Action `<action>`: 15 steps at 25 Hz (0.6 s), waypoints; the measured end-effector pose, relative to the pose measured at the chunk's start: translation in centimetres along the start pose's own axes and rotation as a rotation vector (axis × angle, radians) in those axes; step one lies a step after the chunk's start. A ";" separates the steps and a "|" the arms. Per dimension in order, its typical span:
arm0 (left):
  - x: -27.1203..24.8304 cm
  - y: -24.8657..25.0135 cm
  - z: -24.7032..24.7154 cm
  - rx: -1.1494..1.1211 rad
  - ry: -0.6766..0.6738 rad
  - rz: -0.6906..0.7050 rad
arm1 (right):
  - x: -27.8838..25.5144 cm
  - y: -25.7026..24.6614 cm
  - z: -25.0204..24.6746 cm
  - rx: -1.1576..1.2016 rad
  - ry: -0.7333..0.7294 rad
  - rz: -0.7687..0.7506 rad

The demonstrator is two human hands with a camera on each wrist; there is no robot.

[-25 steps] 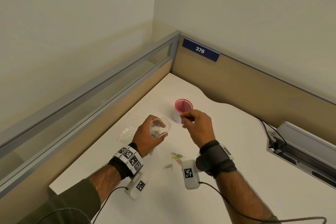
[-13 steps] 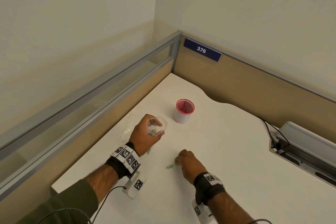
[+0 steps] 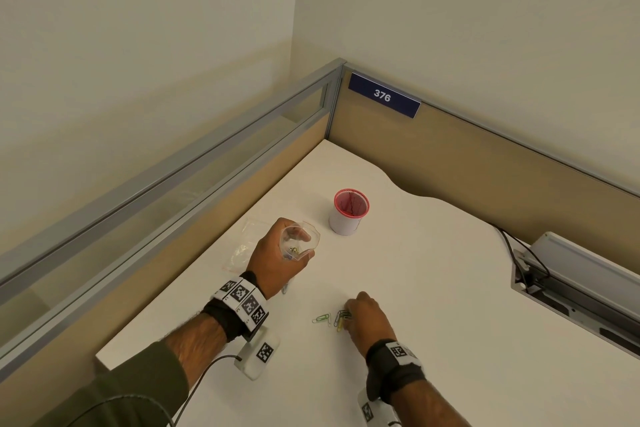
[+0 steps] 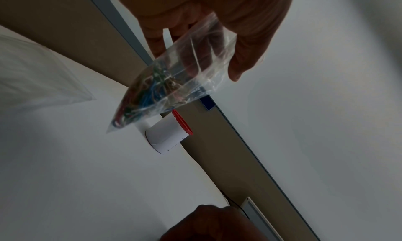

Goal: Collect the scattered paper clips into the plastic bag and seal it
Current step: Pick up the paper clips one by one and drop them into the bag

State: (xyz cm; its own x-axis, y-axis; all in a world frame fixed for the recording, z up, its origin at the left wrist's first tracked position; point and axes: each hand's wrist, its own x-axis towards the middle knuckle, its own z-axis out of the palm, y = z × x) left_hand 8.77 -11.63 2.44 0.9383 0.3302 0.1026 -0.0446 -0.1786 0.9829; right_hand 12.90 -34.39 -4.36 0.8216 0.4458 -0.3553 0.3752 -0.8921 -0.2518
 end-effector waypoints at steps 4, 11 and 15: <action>0.1 0.2 -0.3 0.011 0.009 0.008 | 0.8 -0.4 0.3 0.071 0.037 0.066; 0.3 0.6 0.0 0.018 0.014 0.003 | 0.6 -1.8 0.9 0.048 -0.004 0.054; 0.2 0.7 0.0 0.028 0.013 0.005 | 1.0 -2.4 1.3 0.022 0.066 0.075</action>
State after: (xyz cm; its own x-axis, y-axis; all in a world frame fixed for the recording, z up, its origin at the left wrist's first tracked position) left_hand 8.94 -11.70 3.15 0.9336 0.3411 0.1097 -0.0395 -0.2064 0.9777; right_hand 12.26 -31.68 -5.23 0.8738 0.3711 -0.3142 0.3023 -0.9207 -0.2467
